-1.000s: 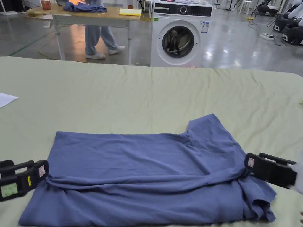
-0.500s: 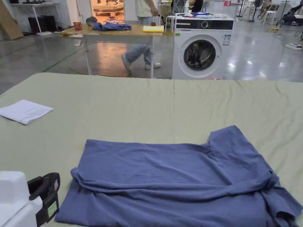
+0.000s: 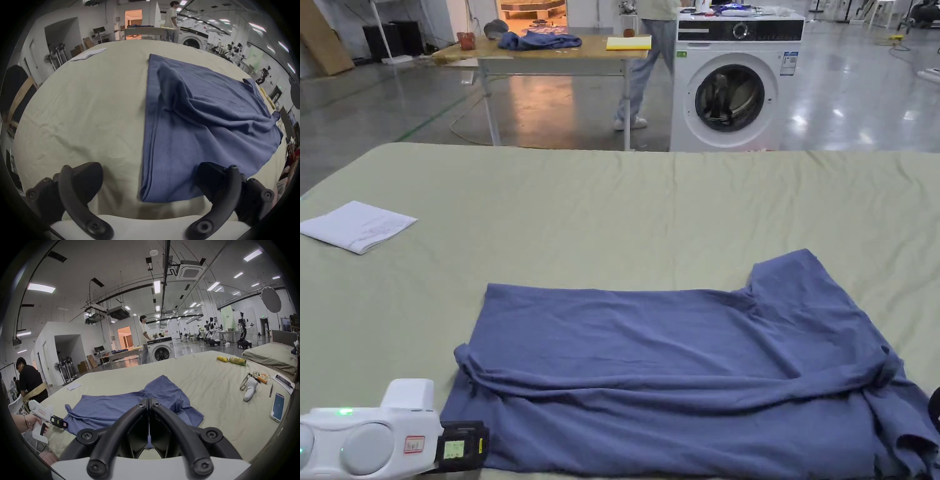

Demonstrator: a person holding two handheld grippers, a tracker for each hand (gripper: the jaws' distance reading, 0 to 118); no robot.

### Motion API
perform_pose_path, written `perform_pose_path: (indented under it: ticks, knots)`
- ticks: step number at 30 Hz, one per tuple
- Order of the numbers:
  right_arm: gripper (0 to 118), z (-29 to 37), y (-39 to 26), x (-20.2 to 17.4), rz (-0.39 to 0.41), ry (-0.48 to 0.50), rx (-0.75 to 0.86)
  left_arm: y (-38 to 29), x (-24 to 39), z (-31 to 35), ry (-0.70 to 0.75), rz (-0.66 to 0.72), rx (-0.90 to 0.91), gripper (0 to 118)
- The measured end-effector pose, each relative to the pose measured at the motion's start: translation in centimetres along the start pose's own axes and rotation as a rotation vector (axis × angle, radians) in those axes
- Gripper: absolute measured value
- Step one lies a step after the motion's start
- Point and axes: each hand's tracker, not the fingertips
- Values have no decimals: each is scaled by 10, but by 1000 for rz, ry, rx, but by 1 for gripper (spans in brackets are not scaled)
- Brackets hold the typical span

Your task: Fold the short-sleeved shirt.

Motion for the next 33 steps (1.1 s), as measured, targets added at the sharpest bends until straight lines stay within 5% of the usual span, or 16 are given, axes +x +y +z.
perform_pose_path:
  ticks: [3,5,7,11,14,15,17,18,27,30,32,33]
  knots:
    - [0,0,-1,2,6,-10,-14,-7,16,15,33,-63,10,96]
    - [0,-2,-1,5,-2,-13,-17,-9,25,29,4,-113,53,55]
    - [0,-2,1,8,-17,-25,-21,-14,35,40,-47,-153,88,3]
    - [0,-10,16,30,-55,-30,-37,-10,29,51,-153,-75,103,2]
    - [3,-37,31,64,-62,-7,-218,-2,20,66,-120,-87,129,2]
    - [18,-49,33,76,-65,0,-317,-1,17,71,-121,-83,142,2]
    - [97,-71,30,94,-67,27,-456,5,14,80,-147,-57,150,2]
    - [118,-83,24,100,-81,18,-492,5,14,82,-156,-49,148,2]
    - [110,-164,-23,121,-181,-45,-813,5,16,75,-125,-71,119,1]
    - [80,-177,-38,121,-112,-151,-886,3,12,68,-117,-64,99,1]
    - [71,-173,-33,115,-82,-128,-859,1,9,64,-117,-51,82,1]
    - [58,-172,-30,112,-64,-137,-861,2,4,61,-116,-36,74,1]
